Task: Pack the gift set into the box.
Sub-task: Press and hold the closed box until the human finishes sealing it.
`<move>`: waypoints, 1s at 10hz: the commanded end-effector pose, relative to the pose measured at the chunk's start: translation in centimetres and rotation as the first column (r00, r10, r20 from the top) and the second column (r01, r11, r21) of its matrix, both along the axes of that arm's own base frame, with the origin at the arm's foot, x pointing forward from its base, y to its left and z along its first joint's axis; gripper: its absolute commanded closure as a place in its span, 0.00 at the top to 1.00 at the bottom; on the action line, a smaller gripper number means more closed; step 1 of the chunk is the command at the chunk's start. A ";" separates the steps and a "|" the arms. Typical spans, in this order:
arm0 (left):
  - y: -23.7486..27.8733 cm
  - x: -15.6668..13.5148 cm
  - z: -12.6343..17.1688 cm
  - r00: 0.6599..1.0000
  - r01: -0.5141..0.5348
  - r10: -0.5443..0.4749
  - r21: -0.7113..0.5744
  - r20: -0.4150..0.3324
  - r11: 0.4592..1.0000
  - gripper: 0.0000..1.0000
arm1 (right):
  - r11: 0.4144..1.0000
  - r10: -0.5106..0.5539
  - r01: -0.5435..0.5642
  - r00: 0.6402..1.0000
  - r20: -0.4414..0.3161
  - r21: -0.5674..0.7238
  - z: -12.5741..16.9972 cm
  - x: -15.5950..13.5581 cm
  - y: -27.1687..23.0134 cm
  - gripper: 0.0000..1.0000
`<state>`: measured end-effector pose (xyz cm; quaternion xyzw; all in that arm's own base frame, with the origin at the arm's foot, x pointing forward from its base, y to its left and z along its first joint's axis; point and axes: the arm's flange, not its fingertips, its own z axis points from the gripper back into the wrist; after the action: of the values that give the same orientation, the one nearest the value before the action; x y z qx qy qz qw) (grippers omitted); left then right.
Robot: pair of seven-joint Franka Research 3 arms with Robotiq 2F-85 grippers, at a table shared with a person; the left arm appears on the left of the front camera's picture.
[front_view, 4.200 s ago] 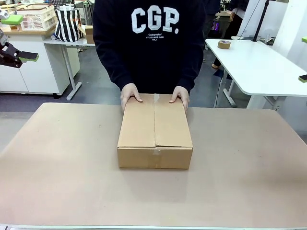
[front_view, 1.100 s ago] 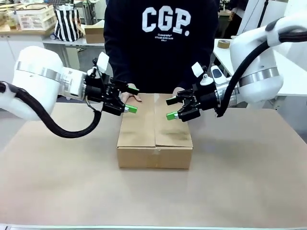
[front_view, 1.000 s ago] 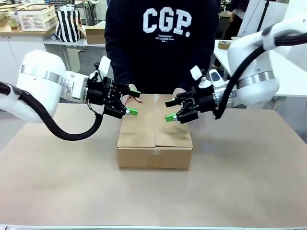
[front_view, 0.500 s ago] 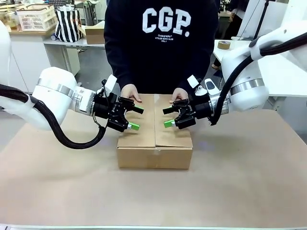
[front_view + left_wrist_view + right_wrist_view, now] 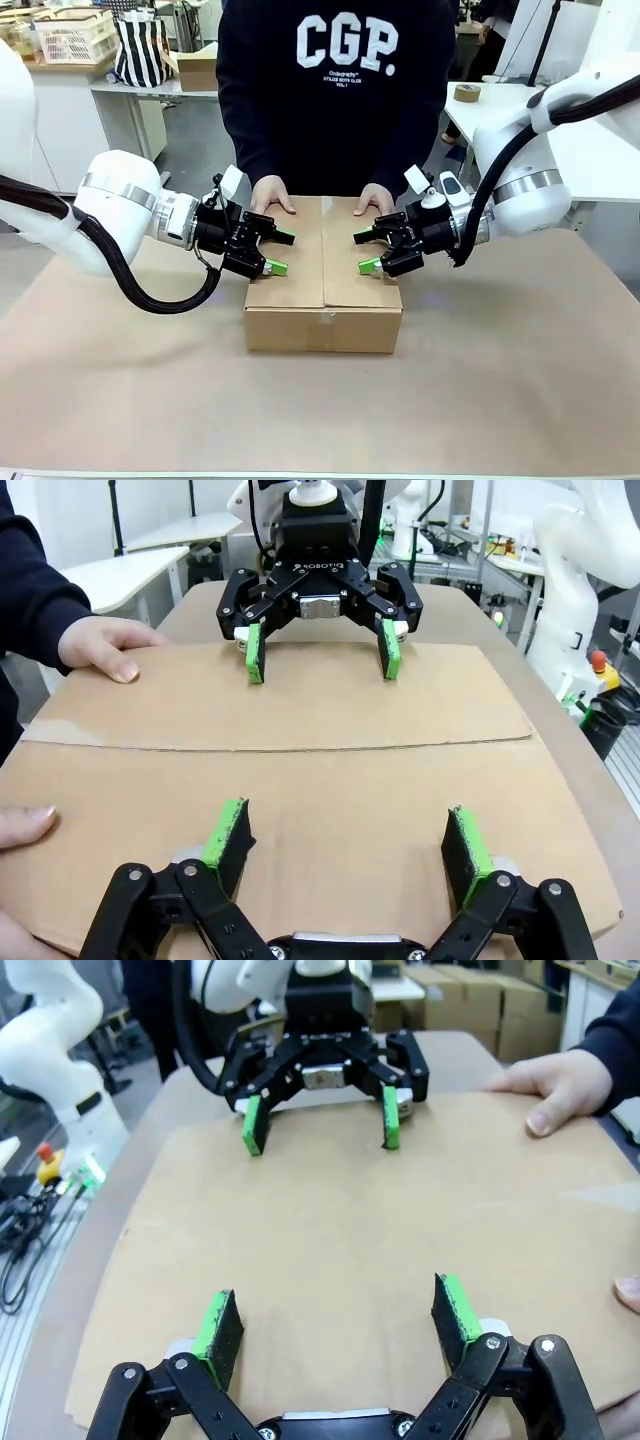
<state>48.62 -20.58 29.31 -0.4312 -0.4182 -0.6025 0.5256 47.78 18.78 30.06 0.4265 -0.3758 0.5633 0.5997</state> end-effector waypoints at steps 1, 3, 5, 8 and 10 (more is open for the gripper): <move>0.1 0.2 -0.9 1.000 -0.014 0.015 0.050 -0.019 0.999 1.00 | 0.999 0.039 -0.038 0.999 0.025 -0.006 -1.4 0.4 -0.2 1.00; 0.2 0.2 -1.0 0.999 0.012 -0.010 0.063 -0.031 0.998 1.00 | 0.999 0.041 -0.041 0.999 0.030 0.004 -1.8 0.6 -0.4 1.00; -0.1 0.3 -1.2 1.000 0.019 -0.017 0.123 -0.017 0.992 1.00 | 1.000 0.019 -0.019 1.000 0.005 0.015 -0.3 0.3 -0.1 1.00; 0.0 0.1 0.1 1.000 0.007 -0.007 0.014 -0.008 1.000 1.00 | 1.000 0.019 -0.019 1.000 0.005 0.015 -0.3 0.3 -0.1 1.00; 0.0 0.1 0.1 1.000 0.007 -0.007 0.014 -0.008 1.000 1.00 | 1.000 0.019 -0.019 1.000 0.005 0.015 -0.3 0.3 -0.1 1.00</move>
<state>48.85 -20.76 29.72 -0.4299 -0.4066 -0.6098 0.5272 48.15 18.68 29.85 0.4352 -0.3793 0.5670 0.5876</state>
